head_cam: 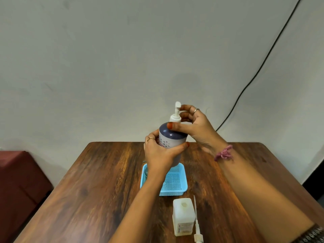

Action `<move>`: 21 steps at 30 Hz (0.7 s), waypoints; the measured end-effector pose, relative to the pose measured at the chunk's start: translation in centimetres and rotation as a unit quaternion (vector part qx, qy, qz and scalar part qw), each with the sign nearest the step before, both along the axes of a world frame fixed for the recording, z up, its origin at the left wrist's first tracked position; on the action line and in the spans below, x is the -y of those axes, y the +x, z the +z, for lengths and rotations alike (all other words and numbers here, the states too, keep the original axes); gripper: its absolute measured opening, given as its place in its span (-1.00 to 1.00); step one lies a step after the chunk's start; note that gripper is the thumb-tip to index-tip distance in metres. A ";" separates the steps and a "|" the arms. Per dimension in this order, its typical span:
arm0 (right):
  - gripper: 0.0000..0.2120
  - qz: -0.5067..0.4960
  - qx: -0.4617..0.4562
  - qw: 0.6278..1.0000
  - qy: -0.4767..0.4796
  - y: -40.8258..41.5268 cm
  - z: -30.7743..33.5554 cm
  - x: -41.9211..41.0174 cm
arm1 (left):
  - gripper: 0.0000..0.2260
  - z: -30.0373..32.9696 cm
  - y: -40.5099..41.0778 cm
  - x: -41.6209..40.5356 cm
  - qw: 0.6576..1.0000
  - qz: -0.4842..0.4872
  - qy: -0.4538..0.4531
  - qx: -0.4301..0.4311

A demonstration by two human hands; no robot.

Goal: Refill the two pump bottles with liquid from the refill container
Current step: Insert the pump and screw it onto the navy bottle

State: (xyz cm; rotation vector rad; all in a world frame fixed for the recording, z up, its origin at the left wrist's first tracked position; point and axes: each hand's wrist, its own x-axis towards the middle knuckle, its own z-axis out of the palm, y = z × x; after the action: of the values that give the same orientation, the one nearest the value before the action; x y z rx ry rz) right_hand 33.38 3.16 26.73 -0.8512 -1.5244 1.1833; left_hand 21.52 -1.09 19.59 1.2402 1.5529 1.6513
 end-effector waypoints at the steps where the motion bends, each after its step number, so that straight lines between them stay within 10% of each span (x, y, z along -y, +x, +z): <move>1: -0.37 0.032 -0.001 0.999 -0.010 0.3 -0.1 -0.1 | -0.20 -0.1 0.0 0.1 1.000 -0.002 -0.002 0.005; 21: -0.66 0.078 -0.001 0.997 -0.014 0.5 -0.4 0.9 | -0.20 -0.9 0.1 -0.5 1.000 0.001 -0.010 0.001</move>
State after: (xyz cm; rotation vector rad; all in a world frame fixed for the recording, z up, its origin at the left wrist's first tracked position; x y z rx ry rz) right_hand 33.87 2.21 26.31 -0.7605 -1.5979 1.3209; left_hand 21.65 -0.55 18.66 1.2258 1.5659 1.6354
